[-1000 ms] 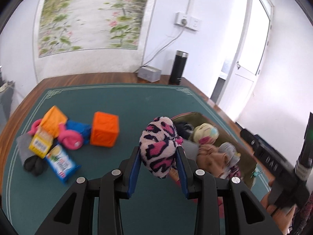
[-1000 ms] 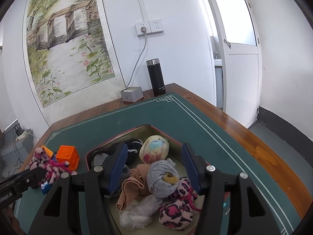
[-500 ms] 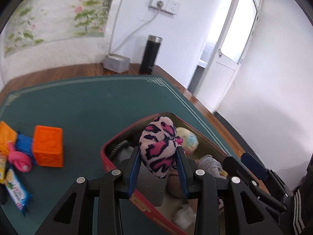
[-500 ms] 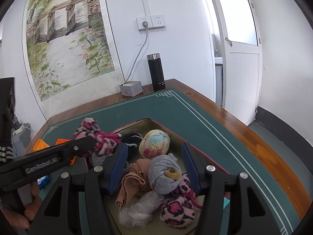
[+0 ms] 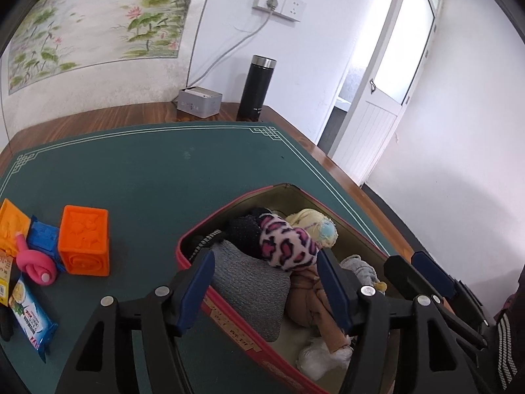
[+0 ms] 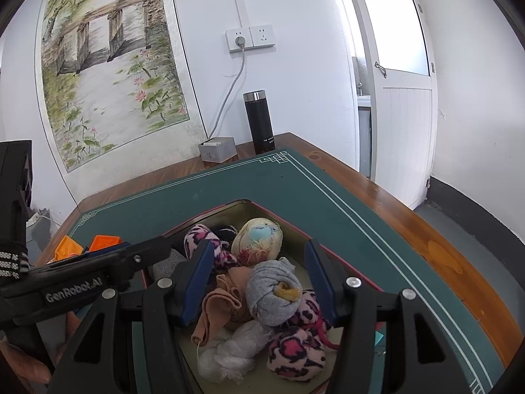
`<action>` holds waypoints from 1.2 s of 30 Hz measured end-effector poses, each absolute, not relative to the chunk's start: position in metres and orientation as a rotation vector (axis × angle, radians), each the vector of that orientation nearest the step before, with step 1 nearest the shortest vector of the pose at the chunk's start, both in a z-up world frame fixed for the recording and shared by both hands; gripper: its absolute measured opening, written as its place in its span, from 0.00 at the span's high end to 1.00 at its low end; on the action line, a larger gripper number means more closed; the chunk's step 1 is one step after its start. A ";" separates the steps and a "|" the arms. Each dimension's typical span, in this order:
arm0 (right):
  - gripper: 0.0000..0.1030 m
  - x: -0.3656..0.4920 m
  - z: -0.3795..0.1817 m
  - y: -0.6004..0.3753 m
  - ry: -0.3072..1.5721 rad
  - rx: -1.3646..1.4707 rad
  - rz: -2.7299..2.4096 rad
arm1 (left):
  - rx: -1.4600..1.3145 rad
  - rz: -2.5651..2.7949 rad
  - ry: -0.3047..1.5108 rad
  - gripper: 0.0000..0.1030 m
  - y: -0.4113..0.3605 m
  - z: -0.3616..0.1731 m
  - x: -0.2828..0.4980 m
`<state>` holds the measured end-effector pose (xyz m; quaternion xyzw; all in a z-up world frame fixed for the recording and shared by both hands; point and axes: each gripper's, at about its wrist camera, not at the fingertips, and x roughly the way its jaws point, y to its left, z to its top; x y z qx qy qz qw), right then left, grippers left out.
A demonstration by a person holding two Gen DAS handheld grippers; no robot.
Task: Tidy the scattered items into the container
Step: 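Carry the plush and sock over the red tin and open both grippers, then move both grippers back from the tin toward the remaining items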
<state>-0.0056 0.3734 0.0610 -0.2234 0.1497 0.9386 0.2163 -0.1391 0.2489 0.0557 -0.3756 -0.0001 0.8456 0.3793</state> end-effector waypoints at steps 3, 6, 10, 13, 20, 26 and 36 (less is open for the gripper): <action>0.40 -0.006 0.061 0.373 0.414 -0.622 2.605 | -0.961 2.176 -0.015 0.36 0.243 0.058 -0.140; 0.40 -0.008 0.060 0.372 0.413 -0.629 2.611 | -0.953 2.191 0.000 0.36 0.243 0.059 -0.138; 0.40 -0.009 0.060 0.370 0.409 -0.633 2.619 | -0.942 2.210 0.030 0.36 0.244 0.061 -0.135; 0.40 -0.010 0.059 0.370 0.416 -0.636 2.629 | -0.943 2.225 0.043 0.36 0.242 0.062 -0.132; 0.40 -0.016 0.055 0.366 0.413 -0.663 2.652 | -0.959 2.239 0.011 0.36 0.234 0.065 -0.136; 0.40 -0.019 0.053 0.355 0.398 -0.684 2.696 | -0.971 2.253 0.002 0.36 0.229 0.066 -0.137; 0.23 -0.019 0.052 0.345 0.379 -0.676 2.728 | -0.984 2.309 -0.051 0.20 0.214 0.073 -0.141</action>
